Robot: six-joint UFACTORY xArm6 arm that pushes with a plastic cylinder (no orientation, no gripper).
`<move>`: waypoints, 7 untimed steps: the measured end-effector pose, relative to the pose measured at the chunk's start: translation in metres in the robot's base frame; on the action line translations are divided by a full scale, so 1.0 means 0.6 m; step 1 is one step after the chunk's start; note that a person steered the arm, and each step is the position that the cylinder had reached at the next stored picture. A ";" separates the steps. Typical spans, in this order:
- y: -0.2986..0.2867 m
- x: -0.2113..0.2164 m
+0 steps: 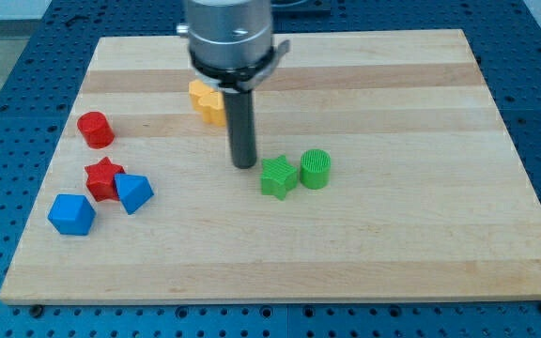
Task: Move the green star towards the green circle
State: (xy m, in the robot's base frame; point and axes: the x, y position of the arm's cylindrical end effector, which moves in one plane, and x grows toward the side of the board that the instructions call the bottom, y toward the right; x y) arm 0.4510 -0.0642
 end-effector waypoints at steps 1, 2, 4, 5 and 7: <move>-0.049 0.006; -0.045 0.050; 0.022 0.056; 0.057 0.033; 0.082 0.029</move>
State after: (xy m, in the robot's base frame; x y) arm 0.4686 -0.0150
